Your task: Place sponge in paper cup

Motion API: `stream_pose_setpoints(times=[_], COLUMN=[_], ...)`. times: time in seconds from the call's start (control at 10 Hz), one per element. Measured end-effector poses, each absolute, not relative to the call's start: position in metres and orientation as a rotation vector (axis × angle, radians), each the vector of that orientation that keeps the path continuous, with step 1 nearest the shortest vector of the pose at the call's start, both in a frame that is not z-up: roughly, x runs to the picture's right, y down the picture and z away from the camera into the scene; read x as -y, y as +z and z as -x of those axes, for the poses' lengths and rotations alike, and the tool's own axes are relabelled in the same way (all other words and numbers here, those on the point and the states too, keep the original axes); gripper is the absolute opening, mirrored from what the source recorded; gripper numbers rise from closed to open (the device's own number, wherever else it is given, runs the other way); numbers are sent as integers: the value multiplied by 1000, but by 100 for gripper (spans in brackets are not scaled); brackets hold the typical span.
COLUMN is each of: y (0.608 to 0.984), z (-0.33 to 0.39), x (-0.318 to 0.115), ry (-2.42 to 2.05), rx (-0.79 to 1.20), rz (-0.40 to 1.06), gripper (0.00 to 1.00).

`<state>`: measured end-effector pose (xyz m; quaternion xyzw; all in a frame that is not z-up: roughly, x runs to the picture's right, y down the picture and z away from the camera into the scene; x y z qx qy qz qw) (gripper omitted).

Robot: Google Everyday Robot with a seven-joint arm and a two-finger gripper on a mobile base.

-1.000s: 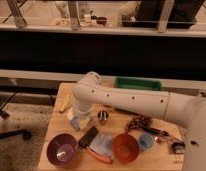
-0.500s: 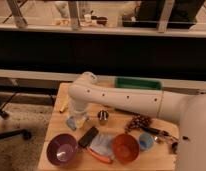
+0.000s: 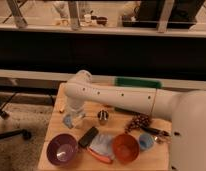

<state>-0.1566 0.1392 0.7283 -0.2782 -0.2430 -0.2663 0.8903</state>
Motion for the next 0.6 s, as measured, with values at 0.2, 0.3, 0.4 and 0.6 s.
stream_pose_setpoints(times=[0.2, 0.3, 0.4, 0.6], y=[731, 732, 735, 740], z=[159, 159, 159, 161], x=[-136, -135, -134, -135], ry=[-569, -573, -576, -586], rx=[503, 502, 502, 504], rz=[574, 572, 571, 571], gripper=[2, 2, 2, 2])
